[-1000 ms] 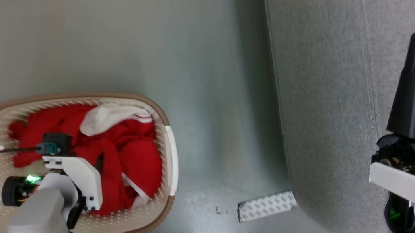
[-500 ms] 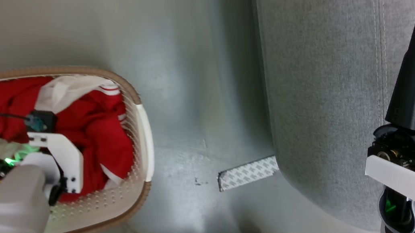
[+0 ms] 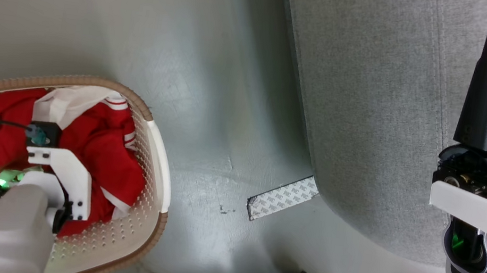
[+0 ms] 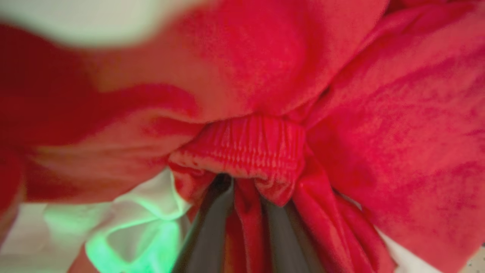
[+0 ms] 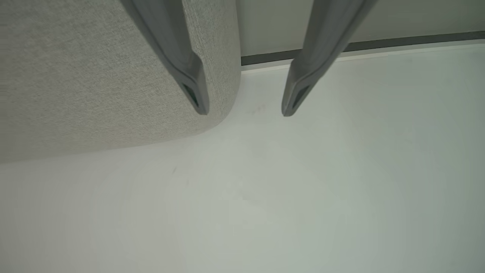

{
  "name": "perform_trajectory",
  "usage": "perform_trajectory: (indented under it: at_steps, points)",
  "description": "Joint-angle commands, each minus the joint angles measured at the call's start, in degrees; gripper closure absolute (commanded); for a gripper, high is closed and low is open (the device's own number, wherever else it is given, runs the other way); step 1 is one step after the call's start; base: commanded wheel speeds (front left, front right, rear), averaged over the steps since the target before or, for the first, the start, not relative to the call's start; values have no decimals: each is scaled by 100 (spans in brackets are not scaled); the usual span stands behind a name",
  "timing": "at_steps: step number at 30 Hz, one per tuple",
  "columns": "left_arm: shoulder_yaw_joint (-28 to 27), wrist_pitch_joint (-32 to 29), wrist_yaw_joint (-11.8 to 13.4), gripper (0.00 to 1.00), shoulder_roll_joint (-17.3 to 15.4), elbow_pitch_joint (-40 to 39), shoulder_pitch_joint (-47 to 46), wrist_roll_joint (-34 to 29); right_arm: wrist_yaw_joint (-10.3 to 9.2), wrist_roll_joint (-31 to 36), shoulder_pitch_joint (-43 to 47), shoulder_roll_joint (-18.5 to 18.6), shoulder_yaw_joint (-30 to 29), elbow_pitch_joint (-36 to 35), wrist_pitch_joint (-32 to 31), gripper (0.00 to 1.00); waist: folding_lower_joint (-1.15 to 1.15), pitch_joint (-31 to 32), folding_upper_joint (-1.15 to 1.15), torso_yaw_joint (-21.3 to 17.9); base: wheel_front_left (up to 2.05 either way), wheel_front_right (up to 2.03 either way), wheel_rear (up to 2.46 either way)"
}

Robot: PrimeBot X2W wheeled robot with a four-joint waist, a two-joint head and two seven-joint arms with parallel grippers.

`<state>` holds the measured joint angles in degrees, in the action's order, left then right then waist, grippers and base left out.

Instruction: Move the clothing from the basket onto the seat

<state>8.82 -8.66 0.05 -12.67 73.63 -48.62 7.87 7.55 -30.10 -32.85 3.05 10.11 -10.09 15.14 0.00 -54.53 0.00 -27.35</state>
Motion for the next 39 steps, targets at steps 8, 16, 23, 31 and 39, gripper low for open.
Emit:
perform_trajectory:
  at_steps: [8, 16, 23, 31, 39]
  points:
    - [5, 447, -211, 100, 208, 9, 235, 212, -12, 120, 51, -18, -63, 64, 0, 0, 0, 538, 0, 230, 0, 0, 0]
    - [41, 940, -529, 100, 576, 16, 675, 388, -12, 380, 350, 75, -130, 227, 0, 0, 0, 1687, 0, 646, 0, 0, 0]
    - [135, 1355, -707, 100, 844, 19, 1067, 621, -12, 469, 760, 305, -171, 382, 0, 0, 0, 2768, 0, 1074, 0, 0, 0]
    - [556, 1918, -757, 100, 967, -346, 1530, 1054, -12, 519, 1279, 510, -221, 579, 0, 0, 0, 3878, 0, 1535, 0, 0, 0]
    - [1511, 2134, -759, 100, 966, -1194, 2025, 1716, -12, 570, 1730, 620, -189, 746, -1, 0, 0, 4734, 0, 1914, 0, 0, 0]
